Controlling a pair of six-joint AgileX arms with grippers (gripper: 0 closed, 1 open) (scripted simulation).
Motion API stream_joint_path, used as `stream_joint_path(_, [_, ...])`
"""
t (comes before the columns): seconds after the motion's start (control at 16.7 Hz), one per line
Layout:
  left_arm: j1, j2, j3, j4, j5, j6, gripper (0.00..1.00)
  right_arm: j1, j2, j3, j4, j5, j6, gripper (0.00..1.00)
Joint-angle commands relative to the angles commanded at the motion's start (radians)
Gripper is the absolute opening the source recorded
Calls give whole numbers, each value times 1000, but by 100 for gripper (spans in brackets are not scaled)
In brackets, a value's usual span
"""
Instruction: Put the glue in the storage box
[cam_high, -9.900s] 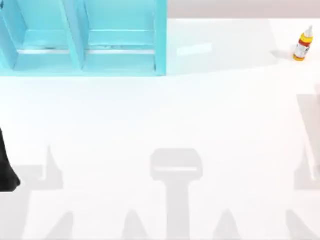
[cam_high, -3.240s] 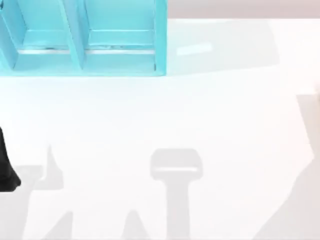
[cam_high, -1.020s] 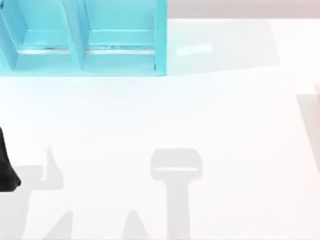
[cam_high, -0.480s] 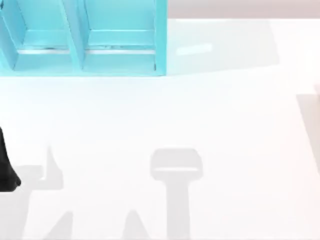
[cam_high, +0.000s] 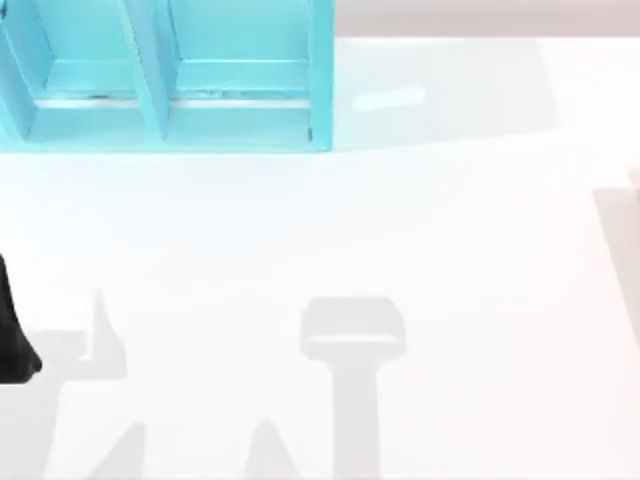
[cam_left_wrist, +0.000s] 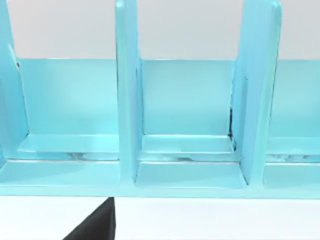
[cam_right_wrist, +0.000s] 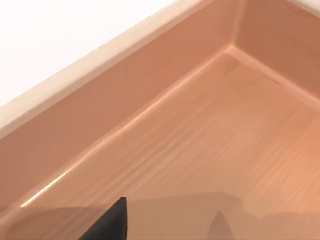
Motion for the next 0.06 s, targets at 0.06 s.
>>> stream_joint_path(0.06, [0, 0, 0, 0, 0, 0, 100, 0, 0, 0, 0, 0, 0, 100])
